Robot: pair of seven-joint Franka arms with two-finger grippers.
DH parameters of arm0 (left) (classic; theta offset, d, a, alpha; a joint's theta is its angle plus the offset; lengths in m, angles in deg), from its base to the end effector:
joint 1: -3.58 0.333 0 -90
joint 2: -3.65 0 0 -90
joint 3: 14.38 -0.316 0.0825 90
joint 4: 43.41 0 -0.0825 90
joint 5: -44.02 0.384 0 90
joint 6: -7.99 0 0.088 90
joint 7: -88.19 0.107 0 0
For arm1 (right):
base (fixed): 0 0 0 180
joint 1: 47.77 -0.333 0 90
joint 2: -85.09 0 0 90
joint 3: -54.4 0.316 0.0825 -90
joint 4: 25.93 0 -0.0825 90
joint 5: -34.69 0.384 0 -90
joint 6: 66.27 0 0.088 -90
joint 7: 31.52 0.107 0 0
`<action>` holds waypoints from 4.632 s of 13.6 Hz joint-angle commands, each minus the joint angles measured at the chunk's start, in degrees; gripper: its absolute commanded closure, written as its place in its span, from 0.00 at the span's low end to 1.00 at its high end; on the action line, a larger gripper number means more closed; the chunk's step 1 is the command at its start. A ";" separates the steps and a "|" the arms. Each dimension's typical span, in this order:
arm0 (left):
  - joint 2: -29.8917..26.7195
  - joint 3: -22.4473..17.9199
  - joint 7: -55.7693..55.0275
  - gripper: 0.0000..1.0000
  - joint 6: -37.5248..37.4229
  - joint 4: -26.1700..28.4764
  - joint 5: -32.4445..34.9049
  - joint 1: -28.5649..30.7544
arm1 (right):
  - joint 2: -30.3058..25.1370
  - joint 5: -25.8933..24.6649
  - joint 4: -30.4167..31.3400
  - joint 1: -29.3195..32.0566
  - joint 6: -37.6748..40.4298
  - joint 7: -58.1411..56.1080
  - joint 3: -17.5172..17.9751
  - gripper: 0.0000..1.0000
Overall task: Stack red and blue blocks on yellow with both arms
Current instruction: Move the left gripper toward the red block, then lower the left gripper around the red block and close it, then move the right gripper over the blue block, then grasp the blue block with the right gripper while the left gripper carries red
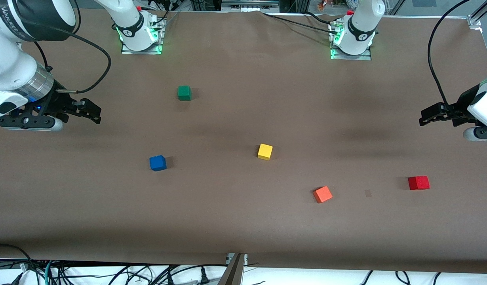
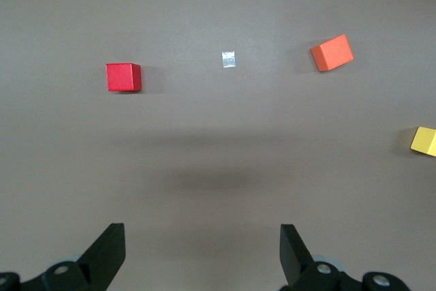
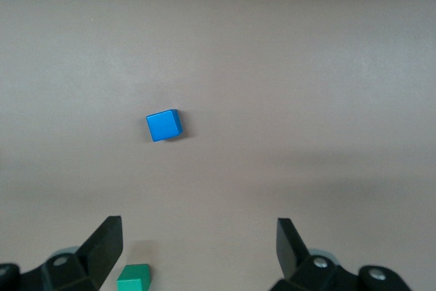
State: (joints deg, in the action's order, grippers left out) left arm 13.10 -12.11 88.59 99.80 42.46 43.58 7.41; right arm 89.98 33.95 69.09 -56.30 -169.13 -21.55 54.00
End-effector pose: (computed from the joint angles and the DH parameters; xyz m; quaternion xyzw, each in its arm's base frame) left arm 0.6043 0.0175 0.5656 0.9995 0.0105 -0.0304 0.0076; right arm 0.5892 0.0832 0.5537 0.9995 -0.0148 0.0265 0.0025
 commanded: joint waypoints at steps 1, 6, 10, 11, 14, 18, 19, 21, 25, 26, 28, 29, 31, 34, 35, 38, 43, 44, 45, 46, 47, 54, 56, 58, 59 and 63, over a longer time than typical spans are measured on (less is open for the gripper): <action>1.09 -0.33 0.12 0.00 -1.73 -2.29 1.14 -0.32 | 0.99 0.30 -2.37 -0.16 1.60 -1.45 0.49 0.00; 5.38 -1.47 0.64 0.00 -1.56 -4.84 0.88 2.91 | 4.50 0.21 -8.34 -0.43 6.60 -1.54 0.49 0.00; 13.73 -1.48 3.11 0.00 4.56 -5.19 4.21 5.65 | 5.22 0.39 -9.68 -0.43 7.49 -1.54 0.49 0.00; 16.10 -1.48 3.11 0.00 8.43 -5.19 4.13 5.83 | 5.22 0.39 -9.68 -0.43 7.49 -1.54 0.49 0.00; 23.13 -1.48 3.20 0.00 18.02 -4.40 3.78 7.49 | 5.22 0.39 -9.68 -0.43 7.49 -1.45 0.49 0.00; 30.08 -1.12 4.78 0.00 28.91 -3.18 4.22 8.46 | 5.22 0.39 -9.59 -0.43 7.49 -1.45 0.49 0.00; 30.53 -1.12 6.69 0.00 31.29 -1.95 4.13 8.90 | 5.22 0.39 -9.59 -0.52 7.49 -1.45 0.49 0.00; 31.32 -1.12 9.69 0.00 35.69 0.51 4.04 9.96 | 5.30 0.39 -9.59 -0.43 7.49 -1.54 0.49 0.00; 32.21 -1.12 11.72 0.00 38.51 0.96 4.22 11.01 | 5.30 0.48 -9.41 -0.52 7.58 -1.54 0.49 0.00; 32.82 -1.12 12.25 0.00 38.87 0.96 4.13 11.28 | 5.48 0.48 -9.41 -0.52 7.67 -1.54 0.49 0.00; 33.35 -1.04 12.87 0.00 39.92 0.96 3.78 11.98 | 5.57 0.48 -9.50 -1.04 7.49 -1.36 0.49 0.00; 33.70 -0.95 12.87 0.00 40.45 0.96 3.78 11.98 | 6.35 0.39 -9.50 -1.04 7.32 -1.36 0.49 0.00; 34.23 -0.95 12.87 0.00 41.33 0.96 3.78 12.07 | 8.72 0.12 -9.59 -1.22 7.49 -1.36 0.49 0.00; 34.67 -0.95 12.87 0.12 42.90 0.96 3.69 11.98 | 11.98 0.21 -9.41 -0.96 7.58 -1.36 0.40 0.00; 34.93 -0.95 12.87 0.12 43.53 0.96 3.69 12.07 | 12.16 0.21 -9.24 -1.04 6.97 -2.49 0.40 0.00; 35.28 -1.04 13.74 0.53 43.62 0.96 3.69 12.07 | 16.45 0.48 -9.24 -2.27 4.17 -4.53 0.49 0.00; 35.02 -0.69 14.62 0.87 43.36 0.43 3.52 12.86 | 24.89 7.05 -8.97 -4.30 -7.08 -4.09 0.49 0.00; 34.67 -0.34 14.45 0.91 43.01 0.26 3.52 12.43 | 26.38 7.15 -8.80 -4.38 -9.18 -4.52 0.58 0.00; 33.71 0.88 13.93 0.94 42.66 0.08 3.52 12.34 | 27.96 7.16 -8.28 -4.47 -11.21 -4.61 0.58 0.00; 32.22 2.98 13.66 0.97 40.83 -0.01 3.52 12.25 | 28.76 7.07 -6.79 -4.56 -13.49 -5.22 0.49 0.00; 30.99 4.75 12.35 0.99 37.94 -0.88 3.60 11.64 | 28.77 6.98 -4.34 -4.82 -16.47 -7.32 0.49 0.00; 29.57 6.69 -2.47 1.00 25.60 -10.20 3.51 -8.20 | 27.80 7.24 9.38 -5.09 -30.19 -12.26 0.58 0.02; 29.92 6.79 -8.30 1.00 25.78 -10.20 3.52 -15.32 | 27.98 7.24 10.80 -5.09 -32.58 -13.92 0.58 0.14; 30.36 6.70 -8.93 1.00 25.95 -10.12 3.52 -21.74 | 28.33 7.33 10.72 -5.09 -32.85 -14.37 0.58 0.36; 30.36 6.70 -8.93 1.00 25.95 -9.68 3.52 -23.33 | 28.33 7.33 10.37 -5.00 -32.76 -14.28 0.58 0.44; 31.15 6.70 -8.93 1.00 26.13 -8.09 3.69 -28.35 | 28.16 8.03 8.78 -5.00 -32.06 -13.84 0.75 0.62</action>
State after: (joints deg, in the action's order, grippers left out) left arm 44.07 -4.65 79.34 126.20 33.89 46.30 -19.28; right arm 119.74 40.30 77.33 -61.40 -201.10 -34.29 54.51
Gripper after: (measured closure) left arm 0.445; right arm 0.445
